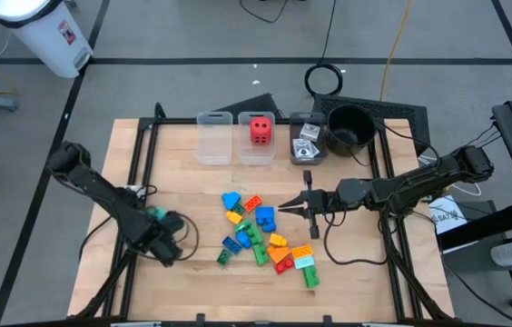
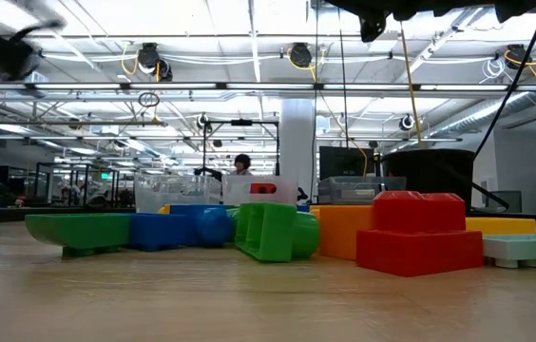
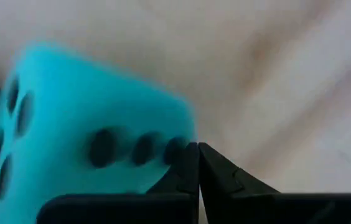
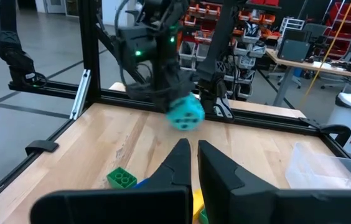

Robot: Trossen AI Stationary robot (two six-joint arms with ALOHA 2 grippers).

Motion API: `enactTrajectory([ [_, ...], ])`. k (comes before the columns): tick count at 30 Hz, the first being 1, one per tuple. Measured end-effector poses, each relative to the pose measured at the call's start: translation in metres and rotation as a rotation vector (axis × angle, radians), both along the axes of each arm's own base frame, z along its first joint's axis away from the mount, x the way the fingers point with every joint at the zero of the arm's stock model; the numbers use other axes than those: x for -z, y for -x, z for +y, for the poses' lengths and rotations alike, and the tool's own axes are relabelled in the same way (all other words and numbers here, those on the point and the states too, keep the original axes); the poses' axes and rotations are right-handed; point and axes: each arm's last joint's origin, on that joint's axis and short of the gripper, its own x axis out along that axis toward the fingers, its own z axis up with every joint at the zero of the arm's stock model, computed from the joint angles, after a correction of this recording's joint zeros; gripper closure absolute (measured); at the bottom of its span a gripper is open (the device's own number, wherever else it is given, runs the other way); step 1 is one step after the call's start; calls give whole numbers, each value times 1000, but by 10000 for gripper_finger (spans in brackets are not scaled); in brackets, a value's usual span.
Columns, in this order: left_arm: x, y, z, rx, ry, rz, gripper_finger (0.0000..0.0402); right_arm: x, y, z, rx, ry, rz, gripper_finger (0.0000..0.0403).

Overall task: Pick & Place Toys
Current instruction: Put the blue dice into the right transparent bin

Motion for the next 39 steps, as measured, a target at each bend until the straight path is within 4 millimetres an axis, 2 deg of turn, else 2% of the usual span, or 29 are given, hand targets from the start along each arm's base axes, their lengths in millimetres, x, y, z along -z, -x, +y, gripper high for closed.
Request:
enactTrajectory([
  [5,-1,-23,10,160,-191,-235,383,-2,0,0,-1,9,-25,399],
  [9,-13,-33,18,208,-220,-244,397,-2,0,0,-2,18,-26,399],
  [15,-44,-14,31,45,-295,-98,393,-2,0,0,-2,18,-25,399],
  [18,-51,-6,32,-43,-280,-14,398,-2,0,1,-3,14,-21,399],
  [22,-47,3,24,-88,-162,103,393,-2,0,3,-11,8,-17,399],
  [27,-28,1,12,-39,-62,30,398,-1,1,6,-24,3,-15,399],
  [30,-17,-3,10,13,-45,-48,386,-2,1,7,-27,7,-18,399],
  [33,-11,-6,10,119,-88,-118,373,-2,1,7,-27,8,-25,399],
  [36,-11,-14,14,193,-246,-250,364,-2,1,7,-27,19,-26,399],
  [39,-11,-20,19,245,-357,-307,360,-2,1,7,-27,20,-26,399],
])
